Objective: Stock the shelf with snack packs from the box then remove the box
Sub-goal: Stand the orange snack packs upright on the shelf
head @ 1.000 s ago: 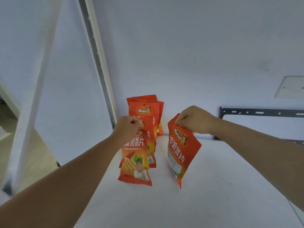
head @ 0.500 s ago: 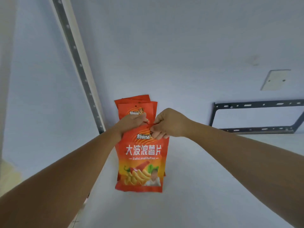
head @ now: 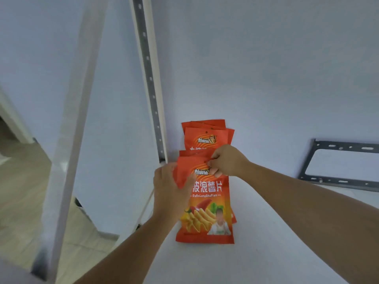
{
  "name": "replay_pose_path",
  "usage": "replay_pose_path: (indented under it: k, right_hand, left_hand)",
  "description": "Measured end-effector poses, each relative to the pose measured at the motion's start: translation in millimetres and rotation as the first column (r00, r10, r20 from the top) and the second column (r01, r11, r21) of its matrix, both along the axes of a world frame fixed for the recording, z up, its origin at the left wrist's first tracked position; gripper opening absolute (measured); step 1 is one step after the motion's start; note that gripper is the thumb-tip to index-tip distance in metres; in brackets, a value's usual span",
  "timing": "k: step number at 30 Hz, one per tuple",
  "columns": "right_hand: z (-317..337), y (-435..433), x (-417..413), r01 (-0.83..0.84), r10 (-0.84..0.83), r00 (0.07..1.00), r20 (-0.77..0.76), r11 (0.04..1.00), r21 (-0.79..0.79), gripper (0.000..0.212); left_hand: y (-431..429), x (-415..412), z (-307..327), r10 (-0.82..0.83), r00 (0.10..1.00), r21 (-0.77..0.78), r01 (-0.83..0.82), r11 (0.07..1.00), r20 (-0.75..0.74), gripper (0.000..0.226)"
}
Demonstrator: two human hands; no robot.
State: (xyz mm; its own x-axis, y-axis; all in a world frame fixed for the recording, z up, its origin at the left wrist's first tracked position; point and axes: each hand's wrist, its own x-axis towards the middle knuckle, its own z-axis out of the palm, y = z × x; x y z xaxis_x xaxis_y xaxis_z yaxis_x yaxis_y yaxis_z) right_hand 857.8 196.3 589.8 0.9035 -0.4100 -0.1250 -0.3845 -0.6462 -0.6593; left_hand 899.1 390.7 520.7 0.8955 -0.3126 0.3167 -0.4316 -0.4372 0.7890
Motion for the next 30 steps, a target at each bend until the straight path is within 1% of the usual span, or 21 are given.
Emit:
replay_pose_path:
  k: [2, 4, 6, 7, 10, 11, 13, 15, 17, 18, 20, 22, 23, 25, 27, 29, 30]
  right_hand:
    - [-4, 3, 4, -0.016, 0.016, 1.0, 0.007, 1.0, 0.017, 0.017]
    - [-7, 5, 6, -0.023, 0.023, 1.0, 0.013, 0.999, 0.032, 0.015]
    - [-9, 6, 6, -0.025, 0.024, 0.999, 0.021, 0.999, 0.04, 0.013]
    - [-10, 7, 5, -0.027, 0.026, 0.999, 0.026, 0.999, 0.045, 0.013]
    - [-11, 10, 1, -0.042, 0.037, 0.998, 0.059, 0.996, 0.081, 0.01]
    - [-12, 10, -2, -0.04, 0.032, 0.996, 0.084, 0.994, 0.098, 0.017]
    - [-21, 9, -10, -0.03, 0.016, 0.989, 0.148, 0.996, 0.087, 0.045]
    - [-39, 11, -26, 0.006, -0.008, 0.974, 0.225, 1.0, 0.009, 0.066]
    - [-67, 14, -44, 0.065, -0.048, 0.969, 0.243, 0.996, -0.065, 0.082]
    - [-82, 16, -52, 0.093, -0.077, 0.973, 0.216, 0.994, -0.063, 0.092]
    - [-112, 21, -66, 0.143, -0.146, 0.982, 0.122, 0.989, 0.036, 0.107]
    - [-135, 27, -72, 0.186, -0.2, 0.978, 0.062, 0.965, 0.185, 0.114]
    - [-144, 29, -73, 0.201, -0.221, 0.974, 0.059, 0.949, 0.241, 0.111]
    - [-153, 33, -73, 0.225, -0.255, 0.964, 0.072, 0.933, 0.279, 0.092]
    - [-156, 34, -72, 0.267, -0.305, 0.948, 0.092, 0.92, 0.288, 0.073]
    - [-160, 33, -68, 0.292, -0.323, 0.943, 0.086, 0.922, 0.255, 0.065]
    - [-162, 32, -66, 0.307, -0.331, 0.941, 0.072, 0.923, 0.233, 0.064]
  left_hand:
    - [15, -28, -34, -0.087, 0.99, 0.164, 0.068, 0.984, 0.112, 0.086]
    - [24, -50, -61, -0.175, 0.963, 0.328, 0.1, 0.939, 0.206, 0.102]
    - [28, -61, -79, -0.21, 0.964, 0.448, 0.116, 0.886, 0.166, 0.11]
    - [29, -63, -85, -0.213, 0.969, 0.475, 0.129, 0.871, 0.127, 0.111]
    - [27, -61, -95, -0.187, 0.979, 0.474, 0.125, 0.871, 0.085, 0.105]
    - [25, -59, -95, -0.183, 0.98, 0.464, 0.127, 0.877, 0.079, 0.102]
    - [21, -53, -97, -0.186, 0.98, 0.452, 0.135, 0.882, 0.07, 0.1]
    - [18, -44, -99, -0.198, 0.978, 0.443, 0.148, 0.884, 0.069, 0.1]
    - [17, -35, -100, -0.215, 0.974, 0.411, 0.169, 0.896, 0.068, 0.103]
    - [15, -30, -101, -0.226, 0.972, 0.391, 0.185, 0.902, 0.062, 0.105]
    - [11, -21, -100, -0.251, 0.966, 0.349, 0.216, 0.912, 0.059, 0.107]
    - [6, -12, -98, -0.276, 0.959, 0.326, 0.243, 0.913, 0.057, 0.108]
    - [3, -7, -97, -0.289, 0.956, 0.324, 0.255, 0.911, 0.058, 0.109]
    - [-2, 4, -96, -0.316, 0.946, 0.344, 0.271, 0.899, 0.08, 0.109]
    - [-7, 15, -95, -0.36, 0.928, 0.368, 0.303, 0.879, 0.097, 0.112]
    - [-12, 25, -93, -0.409, 0.906, 0.391, 0.338, 0.856, 0.111, 0.112]
    - [-13, 28, -93, -0.425, 0.897, 0.397, 0.347, 0.849, 0.124, 0.111]
